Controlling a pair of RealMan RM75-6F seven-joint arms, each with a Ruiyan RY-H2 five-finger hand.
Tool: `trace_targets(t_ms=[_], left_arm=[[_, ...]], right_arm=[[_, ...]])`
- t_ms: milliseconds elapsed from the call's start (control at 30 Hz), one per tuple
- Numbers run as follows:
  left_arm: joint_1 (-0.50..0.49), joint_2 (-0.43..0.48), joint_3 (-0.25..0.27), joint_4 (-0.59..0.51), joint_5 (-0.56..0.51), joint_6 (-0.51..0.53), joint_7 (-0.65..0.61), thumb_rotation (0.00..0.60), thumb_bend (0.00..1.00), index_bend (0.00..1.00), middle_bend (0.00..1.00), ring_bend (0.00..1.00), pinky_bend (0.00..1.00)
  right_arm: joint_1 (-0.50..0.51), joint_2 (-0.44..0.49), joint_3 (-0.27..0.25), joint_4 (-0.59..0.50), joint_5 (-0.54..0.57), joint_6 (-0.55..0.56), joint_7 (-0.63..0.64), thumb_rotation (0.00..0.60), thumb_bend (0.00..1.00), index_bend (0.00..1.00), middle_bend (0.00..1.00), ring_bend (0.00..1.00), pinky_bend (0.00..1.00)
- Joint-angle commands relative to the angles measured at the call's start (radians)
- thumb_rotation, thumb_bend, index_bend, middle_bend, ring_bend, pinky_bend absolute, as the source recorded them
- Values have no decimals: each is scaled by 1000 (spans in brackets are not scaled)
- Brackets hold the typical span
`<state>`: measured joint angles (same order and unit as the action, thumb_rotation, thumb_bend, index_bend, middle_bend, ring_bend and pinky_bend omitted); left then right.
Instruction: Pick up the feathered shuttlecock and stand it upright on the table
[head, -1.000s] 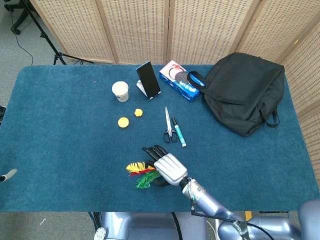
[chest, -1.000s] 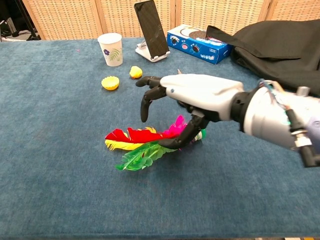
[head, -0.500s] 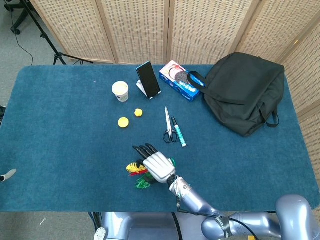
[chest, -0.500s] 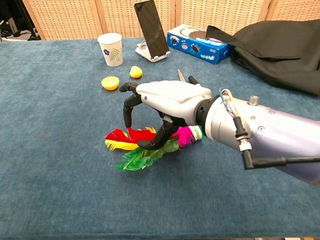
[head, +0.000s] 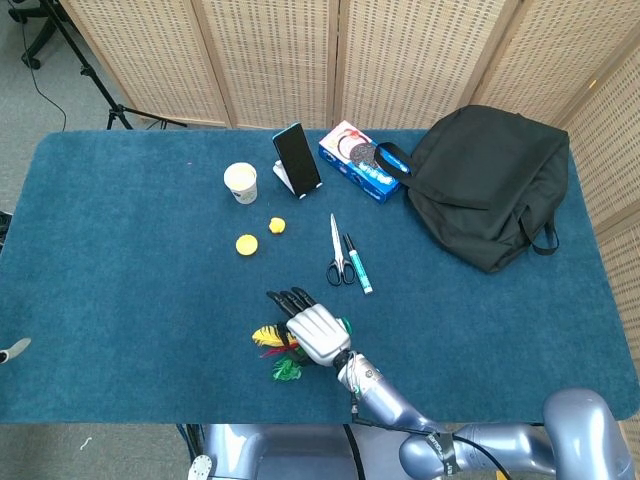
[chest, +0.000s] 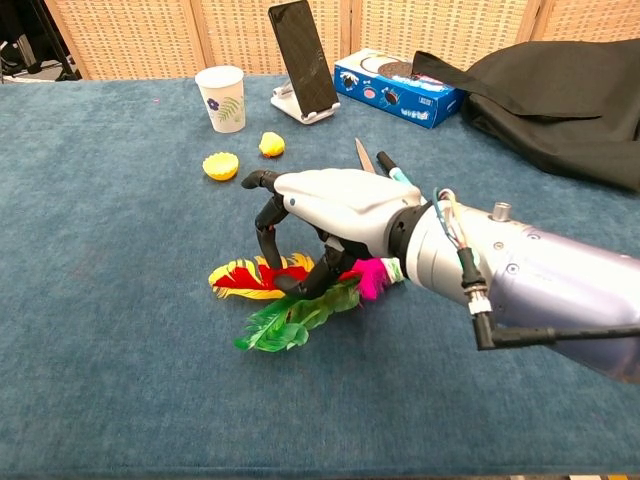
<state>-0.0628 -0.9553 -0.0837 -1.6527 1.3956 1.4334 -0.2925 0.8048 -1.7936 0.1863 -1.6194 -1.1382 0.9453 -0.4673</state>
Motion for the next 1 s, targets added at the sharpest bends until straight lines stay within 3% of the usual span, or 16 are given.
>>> trace_targets(t_ms=[33, 300, 600, 1000], left_arm=[[1, 0, 0, 0, 1, 1, -1, 600, 0, 0, 0, 0, 0], [-2, -1, 2, 0, 3, -4, 4, 600, 0, 0, 0, 0, 0], [-2, -6, 6, -5, 6, -5, 21, 600, 0, 0, 0, 0, 0], [-6, -11, 8, -14, 5, -10, 46, 600, 0, 0, 0, 0, 0]], right_arm=[[-2, -2, 1, -4, -21, 13, 21, 600, 517, 625, 38, 0, 0], [-22, 10, 34, -44, -117, 69, 178, 600, 541, 654, 56, 0, 0], [-66, 37, 87, -92, -124, 140, 327, 600, 569, 676, 77, 0, 0], [-113, 108, 36, -72, -182, 154, 427, 600, 569, 676, 77, 0, 0]])
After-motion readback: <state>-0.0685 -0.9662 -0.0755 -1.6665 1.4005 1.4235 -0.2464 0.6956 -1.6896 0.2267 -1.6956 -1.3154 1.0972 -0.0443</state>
